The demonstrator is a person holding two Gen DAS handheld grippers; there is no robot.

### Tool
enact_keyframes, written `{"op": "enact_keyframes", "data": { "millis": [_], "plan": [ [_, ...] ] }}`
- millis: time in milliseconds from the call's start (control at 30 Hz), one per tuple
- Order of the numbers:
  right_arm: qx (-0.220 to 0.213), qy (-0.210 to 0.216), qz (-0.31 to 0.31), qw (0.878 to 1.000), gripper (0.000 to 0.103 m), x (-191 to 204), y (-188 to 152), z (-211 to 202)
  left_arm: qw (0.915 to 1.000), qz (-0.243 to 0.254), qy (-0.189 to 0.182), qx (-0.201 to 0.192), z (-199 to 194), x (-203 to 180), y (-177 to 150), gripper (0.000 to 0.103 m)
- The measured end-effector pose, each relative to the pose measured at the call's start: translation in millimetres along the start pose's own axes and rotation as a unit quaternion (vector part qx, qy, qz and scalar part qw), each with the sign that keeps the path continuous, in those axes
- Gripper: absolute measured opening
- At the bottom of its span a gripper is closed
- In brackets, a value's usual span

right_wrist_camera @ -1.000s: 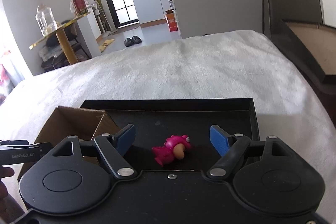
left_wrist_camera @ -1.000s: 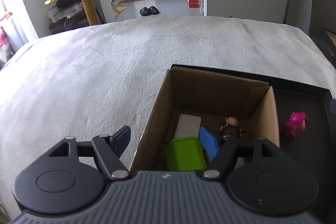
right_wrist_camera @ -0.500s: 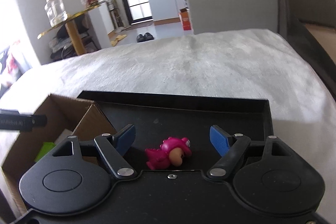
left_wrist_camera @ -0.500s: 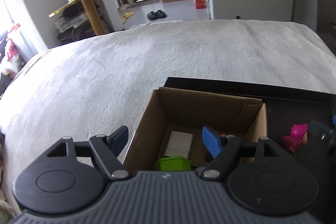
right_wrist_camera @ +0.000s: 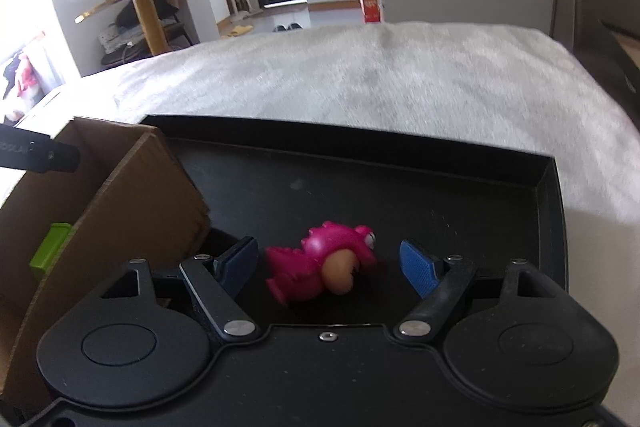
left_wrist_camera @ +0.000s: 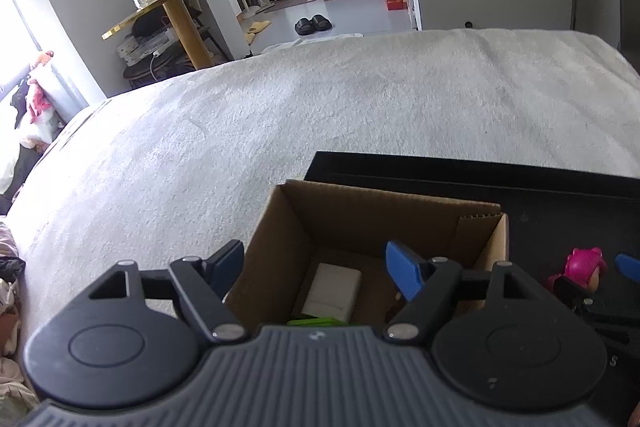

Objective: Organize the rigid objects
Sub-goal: 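Close the right tool on the pink doll figure, then lift the pink doll figure with the right tool and carry it over the box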

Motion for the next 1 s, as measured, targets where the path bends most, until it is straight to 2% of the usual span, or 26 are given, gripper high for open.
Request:
{"op": "enact_keyframes", "data": {
  "millis": [300,333,367,567,1000],
  "plan": [
    [0.005,0.003,0.016,1.000,0.077,-5,-3,10,0.9997,0.025,0.005,0.003,0,-13,-3,0.077],
    [0.010,0.004,0.016,1.000,0.073,-4,-5,12,0.9996,0.027,0.005,0.002,-1,-13,-3,0.077],
    [0.015,0.007,0.015,1.000,0.060,-3,-6,13,0.9996,0.029,0.004,0.001,-2,-14,-4,0.077],
    [0.019,0.023,0.032,0.999,0.052,-6,-6,5,0.9994,0.036,0.001,0.001,-9,-15,-11,0.078],
    [0.011,-0.010,0.031,0.999,0.052,-9,-8,-27,0.9993,0.033,-0.013,-0.013,-24,1,-21,0.080]
  ]
}}
Point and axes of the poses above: each gripper's, at about its wrist camera, not at the fingertips, and z roughly the way its jaws point, x to its left, y to its top, the point moved 8 cm from there along z, roughly the way its jaws point, and after that the axes turned 10 degrees about x, right-handed, at the moved point
